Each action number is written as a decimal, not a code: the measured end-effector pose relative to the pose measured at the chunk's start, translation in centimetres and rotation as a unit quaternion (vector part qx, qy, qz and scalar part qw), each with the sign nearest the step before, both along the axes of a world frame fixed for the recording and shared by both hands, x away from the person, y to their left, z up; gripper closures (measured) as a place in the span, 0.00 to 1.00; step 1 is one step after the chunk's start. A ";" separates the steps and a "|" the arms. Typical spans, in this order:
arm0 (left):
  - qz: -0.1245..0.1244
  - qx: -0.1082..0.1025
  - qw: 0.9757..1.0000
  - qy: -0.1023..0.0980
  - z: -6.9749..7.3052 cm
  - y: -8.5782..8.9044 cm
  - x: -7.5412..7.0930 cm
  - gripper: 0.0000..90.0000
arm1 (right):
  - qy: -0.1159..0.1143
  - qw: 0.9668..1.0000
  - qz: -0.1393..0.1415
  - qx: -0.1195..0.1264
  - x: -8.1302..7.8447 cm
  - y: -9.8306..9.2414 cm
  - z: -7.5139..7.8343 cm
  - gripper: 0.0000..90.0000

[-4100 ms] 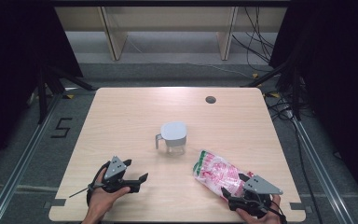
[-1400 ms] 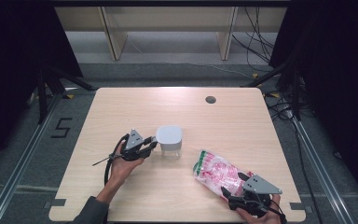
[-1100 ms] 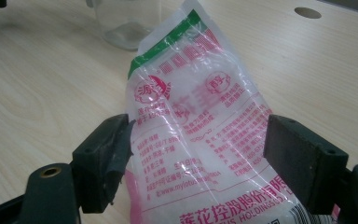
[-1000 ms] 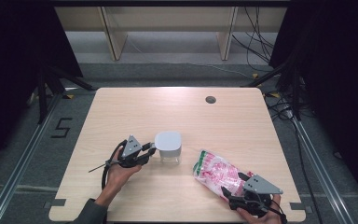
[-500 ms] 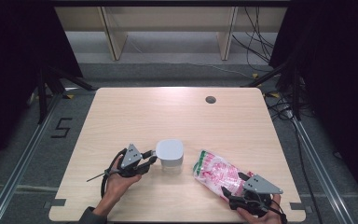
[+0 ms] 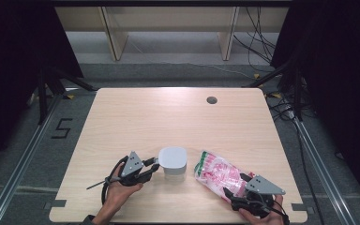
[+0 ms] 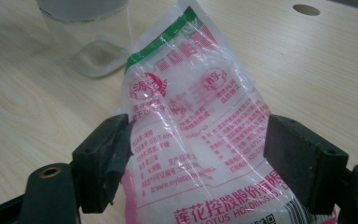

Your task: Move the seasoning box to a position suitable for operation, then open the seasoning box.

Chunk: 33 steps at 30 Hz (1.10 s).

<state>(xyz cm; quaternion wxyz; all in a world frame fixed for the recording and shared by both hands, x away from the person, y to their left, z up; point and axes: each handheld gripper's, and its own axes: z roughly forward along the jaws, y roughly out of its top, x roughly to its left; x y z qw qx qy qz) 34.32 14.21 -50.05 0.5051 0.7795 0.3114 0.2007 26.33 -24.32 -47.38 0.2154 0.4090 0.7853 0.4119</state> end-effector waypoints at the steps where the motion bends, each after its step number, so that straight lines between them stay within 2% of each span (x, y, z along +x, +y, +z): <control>1: -0.002 -0.001 1.000 0.002 0.0 0.0 -0.1 0.78 | -0.016 1.000 0.011 -0.009 0.3 -0.3 -0.1 0.27; 6: -0.009 -0.007 1.000 0.013 0.0 -0.2 -0.4 0.77 | -0.008 1.000 0.007 -0.001 0.2 -0.3 0.0 0.26; 7: -0.012 -0.005 1.000 0.012 0.0 -0.2 -0.4 0.77 | -0.009 1.000 0.013 -0.002 0.2 -0.3 0.0 0.26; 8: -0.016 -0.007 1.000 0.016 0.1 -0.1 -0.5 0.77 | -0.022 1.000 0.021 -0.008 0.4 -0.4 -0.1 0.26; 10: -0.016 -0.014 1.000 0.023 0.1 -0.1 -0.6 0.76 | -0.019 1.000 0.020 -0.005 0.3 -0.3 -0.1 0.26; 11: -0.017 -0.009 1.000 0.021 0.2 0.0 -0.6 0.74 | -0.017 1.000 0.018 -0.004 0.2 -0.3 -0.1 0.26; 12: -0.022 -0.014 0.999 0.023 0.3 0.0 -0.6 0.71 | -0.018 1.000 0.021 -0.004 0.3 -0.3 -0.1 0.26; 14: -0.024 -0.011 0.999 0.028 0.5 0.0 -0.9 0.62 | -0.025 0.999 0.024 -0.003 0.4 -0.3 -0.1 0.26; 15: -0.024 -0.011 0.999 0.028 0.5 0.0 -0.9 0.58 | -0.019 1.000 0.023 -0.008 0.4 -0.3 -0.2 0.26; 16: -0.023 0.001 0.999 0.023 0.8 0.2 -1.0 0.57 | -0.014 1.000 0.019 -0.005 0.3 -0.3 -0.1 0.26; 19: -0.027 0.002 0.999 0.022 1.1 0.4 -1.2 0.52 | -0.018 1.000 0.023 -0.003 0.4 -0.3 -0.2 0.26; 20: -0.025 -0.008 0.999 0.026 1.5 0.6 -1.4 0.49 | -0.013 1.000 0.016 -0.005 0.2 -0.2 -0.1 0.26; 23: -0.029 -0.016 0.999 0.023 2.2 0.8 -1.8 0.47 | -0.029 0.999 0.020 -0.011 0.3 -0.2 -0.1 0.26; 24: -0.029 -0.022 0.999 0.021 2.5 0.8 -1.9 0.46 | -0.017 1.000 0.018 -0.005 0.2 -0.1 -0.1 0.26; 26: -0.026 -0.027 0.999 0.022 3.0 0.9 -2.0 0.43 | -0.015 1.000 0.019 -0.006 0.2 -0.1 -0.1 0.26; 30: -0.028 -0.035 0.999 0.016 3.8 1.0 -2.2 0.44 | -0.020 1.000 0.021 -0.007 0.3 -0.1 -0.1 0.26; 33: -0.025 -0.044 0.999 0.009 4.1 1.0 -2.3 0.50 | -0.030 0.999 0.020 -0.012 0.4 -0.2 -0.1 0.26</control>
